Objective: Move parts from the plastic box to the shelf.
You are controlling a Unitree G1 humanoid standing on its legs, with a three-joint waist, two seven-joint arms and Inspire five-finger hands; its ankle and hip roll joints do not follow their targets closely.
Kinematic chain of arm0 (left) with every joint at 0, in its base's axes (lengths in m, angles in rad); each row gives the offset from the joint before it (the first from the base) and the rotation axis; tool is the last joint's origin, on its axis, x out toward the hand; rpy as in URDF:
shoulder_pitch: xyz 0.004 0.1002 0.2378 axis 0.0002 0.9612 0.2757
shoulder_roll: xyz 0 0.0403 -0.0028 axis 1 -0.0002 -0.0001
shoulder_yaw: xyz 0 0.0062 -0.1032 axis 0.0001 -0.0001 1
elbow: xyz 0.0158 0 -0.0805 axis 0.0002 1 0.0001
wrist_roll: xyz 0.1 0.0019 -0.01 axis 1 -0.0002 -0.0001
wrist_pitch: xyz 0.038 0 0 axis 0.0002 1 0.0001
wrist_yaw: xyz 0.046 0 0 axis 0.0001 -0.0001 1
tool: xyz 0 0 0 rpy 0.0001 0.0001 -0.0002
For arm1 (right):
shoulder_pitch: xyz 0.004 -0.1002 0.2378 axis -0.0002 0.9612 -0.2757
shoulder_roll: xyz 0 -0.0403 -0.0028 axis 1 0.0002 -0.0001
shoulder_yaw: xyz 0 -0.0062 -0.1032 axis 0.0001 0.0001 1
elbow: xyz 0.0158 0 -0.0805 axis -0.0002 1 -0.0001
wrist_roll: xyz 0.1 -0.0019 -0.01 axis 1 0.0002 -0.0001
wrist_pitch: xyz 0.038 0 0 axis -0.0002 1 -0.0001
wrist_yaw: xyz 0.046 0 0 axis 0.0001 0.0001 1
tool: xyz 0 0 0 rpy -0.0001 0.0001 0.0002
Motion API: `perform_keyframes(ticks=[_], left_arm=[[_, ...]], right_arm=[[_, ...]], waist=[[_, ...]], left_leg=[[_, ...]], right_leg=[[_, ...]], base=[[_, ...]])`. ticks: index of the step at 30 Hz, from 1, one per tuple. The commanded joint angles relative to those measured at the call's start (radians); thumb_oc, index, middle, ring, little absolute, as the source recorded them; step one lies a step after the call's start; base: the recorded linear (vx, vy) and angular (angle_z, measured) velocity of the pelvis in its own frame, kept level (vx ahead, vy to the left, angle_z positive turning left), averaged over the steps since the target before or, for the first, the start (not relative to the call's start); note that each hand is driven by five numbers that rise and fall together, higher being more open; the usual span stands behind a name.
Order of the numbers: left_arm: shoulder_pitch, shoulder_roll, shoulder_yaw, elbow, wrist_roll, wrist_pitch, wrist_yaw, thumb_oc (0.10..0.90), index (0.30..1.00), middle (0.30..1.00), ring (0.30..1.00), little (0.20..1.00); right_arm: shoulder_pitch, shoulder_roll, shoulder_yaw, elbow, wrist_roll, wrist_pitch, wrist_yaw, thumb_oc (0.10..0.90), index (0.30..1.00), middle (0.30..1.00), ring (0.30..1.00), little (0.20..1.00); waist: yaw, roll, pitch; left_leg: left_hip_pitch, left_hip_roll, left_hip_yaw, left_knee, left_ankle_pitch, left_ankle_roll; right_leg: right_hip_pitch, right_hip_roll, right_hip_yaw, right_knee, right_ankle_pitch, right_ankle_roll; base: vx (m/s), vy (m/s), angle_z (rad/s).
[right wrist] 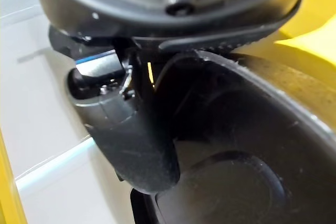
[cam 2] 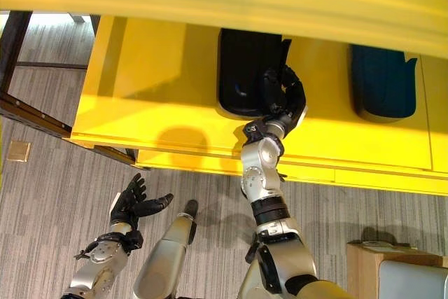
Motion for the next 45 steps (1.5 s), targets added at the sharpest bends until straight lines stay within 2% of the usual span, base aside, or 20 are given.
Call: perform_keyframes(ticks=[1, 2, 10, 14, 24, 27, 31, 35, 39, 42, 45], left_arm=[[0.003, 0.045, 0.026, -0.134, 0.000, -0.089, 0.014, 0.900, 1.000, 1.000, 1.000, 1.000], [0.003, 0.046, 0.027, -0.134, 0.000, -0.090, 0.015, 0.900, 1.000, 1.000, 1.000, 1.000], [0.003, 0.040, 0.029, -0.133, -0.008, -0.088, 0.024, 0.900, 1.000, 1.000, 1.000, 1.000], [0.012, 0.041, 0.037, -0.136, -0.007, -0.083, 0.033, 0.900, 1.000, 1.000, 1.000, 1.000], [0.034, 0.043, 0.052, -0.156, -0.003, -0.080, 0.047, 0.900, 1.000, 1.000, 1.000, 1.000], [0.040, 0.045, 0.055, -0.162, -0.002, -0.080, 0.048, 0.900, 1.000, 1.000, 1.000, 1.000], [0.051, 0.047, 0.065, -0.175, 0.006, -0.084, 0.047, 0.900, 1.000, 1.000, 1.000, 1.000], [0.053, 0.049, 0.071, -0.183, 0.015, -0.088, 0.040, 0.900, 1.000, 1.000, 1.000, 1.000], [0.057, 0.047, 0.080, -0.186, 0.019, -0.088, 0.037, 0.900, 1.000, 1.000, 1.000, 1.000], [0.061, 0.046, 0.089, -0.185, 0.020, -0.086, 0.027, 0.900, 1.000, 1.000, 1.000, 1.000], [0.069, 0.043, 0.109, -0.187, 0.012, -0.081, 0.012, 0.900, 1.000, 1.000, 1.000, 1.000]], right_arm=[[-0.056, -0.013, -0.035, -0.023, 0.018, -0.027, 0.009, 0.624, 0.613, 0.613, 0.613, 0.613], [-0.058, -0.016, -0.034, -0.022, 0.014, -0.025, 0.008, 0.900, 1.000, 1.000, 1.000, 1.000], [-0.054, 0.005, -0.020, -0.128, 0.011, -0.050, -0.009, 0.900, 1.000, 1.000, 1.000, 1.000], [-0.038, 0.011, 0.005, -0.254, -0.058, -0.055, -0.033, 0.900, 1.000, 1.000, 1.000, 1.000], [0.023, 0.021, 0.039, -0.440, -0.167, -0.057, -0.070, 0.900, 1.000, 1.000, 1.000, 1.000], [0.034, 0.012, 0.045, -0.474, -0.197, -0.049, -0.079, 0.900, 1.000, 1.000, 1.000, 1.000], [0.049, -0.030, 0.051, -0.564, -0.318, -0.013, -0.094, 0.900, 1.000, 1.000, 1.000, 1.000], [0.067, -0.058, 0.069, -0.612, -0.356, 0.003, -0.060, 0.900, 1.000, 1.000, 1.000, 1.000], [0.092, -0.070, 0.090, -0.644, -0.335, -0.005, -0.023, 0.900, 1.000, 1.000, 1.000, 1.000], [0.130, -0.075, 0.116, -0.659, -0.271, -0.024, 0.039, 0.900, 1.000, 1.000, 1.000, 1.000], [0.213, -0.086, 0.164, -0.680, -0.133, -0.035, 0.154, 0.900, 1.000, 1.000, 1.000, 1.000]], waist=[[0.017, 0.021, -0.012], [0.015, 0.020, -0.014], [0.010, 0.016, -0.011], [0.004, 0.011, -0.011], [-0.017, 0.000, -0.015], [-0.019, -0.003, -0.015], [-0.026, -0.010, -0.017], [-0.034, -0.020, -0.020], [-0.039, -0.028, -0.026], [-0.045, -0.039, -0.033], [-0.053, -0.060, -0.047]], left_leg=[[0.024, 0.033, 0.045, -0.071, 0.014, 0.006], [0.021, 0.032, 0.046, -0.076, 0.022, 0.007], [0.025, 0.035, 0.049, -0.078, 0.018, 0.005], [0.022, 0.038, 0.056, -0.078, 0.021, 0.005], [0.014, 0.041, 0.062, -0.077, 0.028, 0.007], [0.015, 0.043, 0.065, -0.076, 0.027, 0.007], [0.018, 0.045, 0.066, -0.081, 0.030, 0.007], [0.022, 0.049, 0.065, -0.085, 0.033, 0.006], [0.030, 0.056, 0.067, -0.094, 0.035, 0.004], [0.039, 0.061, 0.069, -0.102, 0.039, 0.002], [0.060, 0.071, 0.070, -0.131, 0.051, -0.003]], right_leg=[[0.046, -0.001, 0.015, 0.043, -0.044, -0.005], [0.043, -0.002, 0.014, 0.039, -0.036, -0.005], [0.042, 0.001, 0.019, 0.036, -0.037, -0.005], [0.039, 0.000, 0.021, 0.033, -0.033, -0.004], [0.025, -0.002, 0.034, 0.032, -0.024, -0.003], [0.024, -0.001, 0.035, 0.031, -0.022, -0.004], [0.022, 0.004, 0.038, 0.028, -0.020, -0.003], [0.022, 0.009, 0.043, 0.027, -0.018, -0.004], [0.026, 0.013, 0.047, 0.023, -0.016, -0.003], [0.029, 0.016, 0.050, 0.018, -0.014, -0.003], [0.042, 0.024, 0.049, -0.005, -0.005, -0.001]], base=[[0.00, 0.000, 0.00], [0.00, 0.000, 0.00], [0.00, 0.000, 0.00], [0.00, 0.000, 0.00], [0.00, 0.001, -0.03], [0.00, -0.001, -0.01], [0.00, 0.000, 0.00], [0.00, 0.000, 0.00], [0.00, -0.005, -0.03], [0.00, -0.015, -0.15], [0.01, -0.025, -0.12]])
